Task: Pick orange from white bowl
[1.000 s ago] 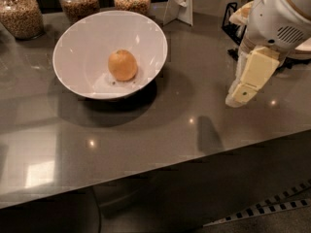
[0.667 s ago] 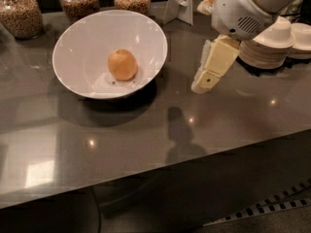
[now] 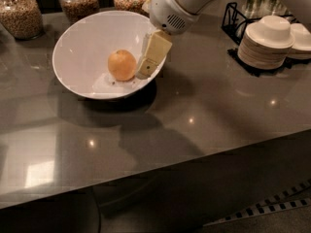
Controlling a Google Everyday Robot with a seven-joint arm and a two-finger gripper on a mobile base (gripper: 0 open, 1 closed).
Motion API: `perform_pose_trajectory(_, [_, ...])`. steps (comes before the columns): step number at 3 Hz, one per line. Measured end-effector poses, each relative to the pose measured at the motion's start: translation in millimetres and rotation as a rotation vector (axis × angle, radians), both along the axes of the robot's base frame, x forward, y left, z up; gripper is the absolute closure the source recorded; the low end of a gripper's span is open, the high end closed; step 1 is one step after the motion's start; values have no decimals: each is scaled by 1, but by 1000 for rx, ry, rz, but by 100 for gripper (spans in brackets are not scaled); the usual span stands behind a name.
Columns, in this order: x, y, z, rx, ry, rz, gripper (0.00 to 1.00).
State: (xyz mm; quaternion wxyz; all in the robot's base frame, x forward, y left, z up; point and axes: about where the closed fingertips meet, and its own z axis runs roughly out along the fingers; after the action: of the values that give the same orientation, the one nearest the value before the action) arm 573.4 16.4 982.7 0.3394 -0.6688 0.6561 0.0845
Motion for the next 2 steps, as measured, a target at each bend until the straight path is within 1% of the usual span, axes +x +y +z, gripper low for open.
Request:
perform_pose_trajectory(1, [0,0,0,0,0,0,0])
perform_pose_trajectory(2, [4,2,-3,4,-25,0,0])
